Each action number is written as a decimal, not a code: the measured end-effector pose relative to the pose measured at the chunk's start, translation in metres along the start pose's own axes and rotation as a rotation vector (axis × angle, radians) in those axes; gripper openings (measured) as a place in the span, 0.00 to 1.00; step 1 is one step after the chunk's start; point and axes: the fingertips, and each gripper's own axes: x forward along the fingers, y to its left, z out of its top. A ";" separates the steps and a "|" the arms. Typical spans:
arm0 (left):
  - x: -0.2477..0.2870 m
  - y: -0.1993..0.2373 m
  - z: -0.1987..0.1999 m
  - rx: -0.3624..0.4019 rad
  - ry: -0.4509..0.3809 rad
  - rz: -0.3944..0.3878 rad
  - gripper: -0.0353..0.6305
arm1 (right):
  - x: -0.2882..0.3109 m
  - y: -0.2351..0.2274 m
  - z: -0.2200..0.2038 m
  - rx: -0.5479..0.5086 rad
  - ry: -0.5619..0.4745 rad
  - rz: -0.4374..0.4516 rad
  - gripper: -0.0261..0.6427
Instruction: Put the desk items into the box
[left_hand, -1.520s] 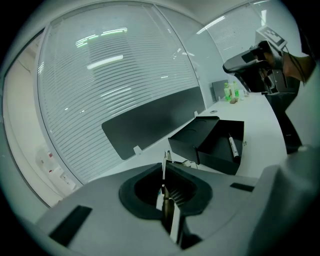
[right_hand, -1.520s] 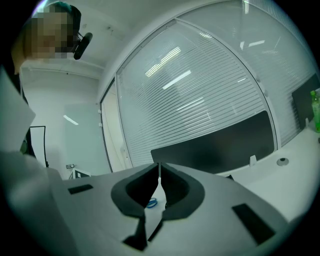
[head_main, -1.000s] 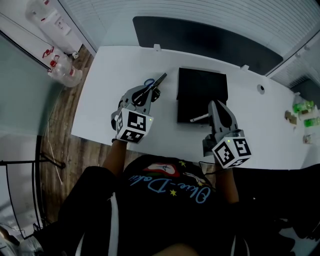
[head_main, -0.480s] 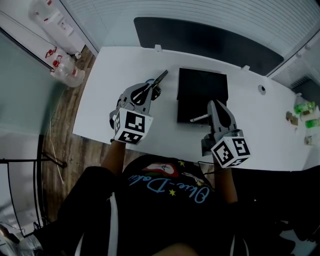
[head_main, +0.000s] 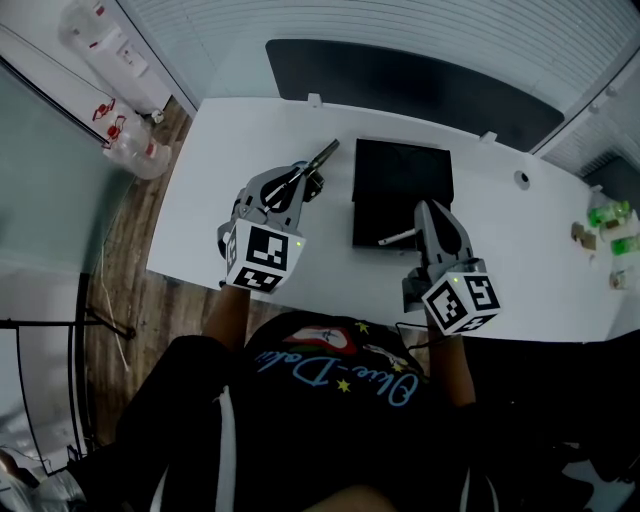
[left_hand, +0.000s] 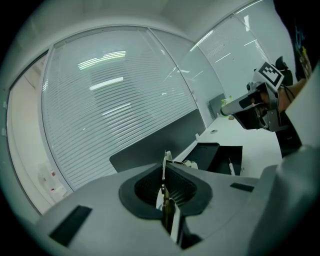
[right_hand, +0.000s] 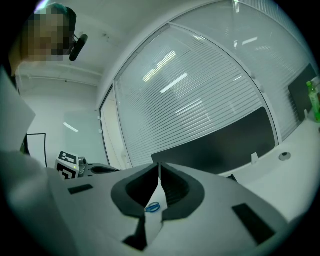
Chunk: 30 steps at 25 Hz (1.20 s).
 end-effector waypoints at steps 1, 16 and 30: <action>-0.001 0.000 0.002 -0.003 -0.006 0.000 0.08 | 0.000 0.000 0.000 -0.001 -0.001 0.001 0.07; -0.010 0.005 0.029 0.009 -0.068 0.015 0.08 | 0.000 -0.003 -0.001 0.009 0.001 0.001 0.07; -0.012 0.005 0.038 -0.037 -0.103 0.019 0.08 | -0.003 -0.010 -0.003 0.015 0.006 -0.010 0.07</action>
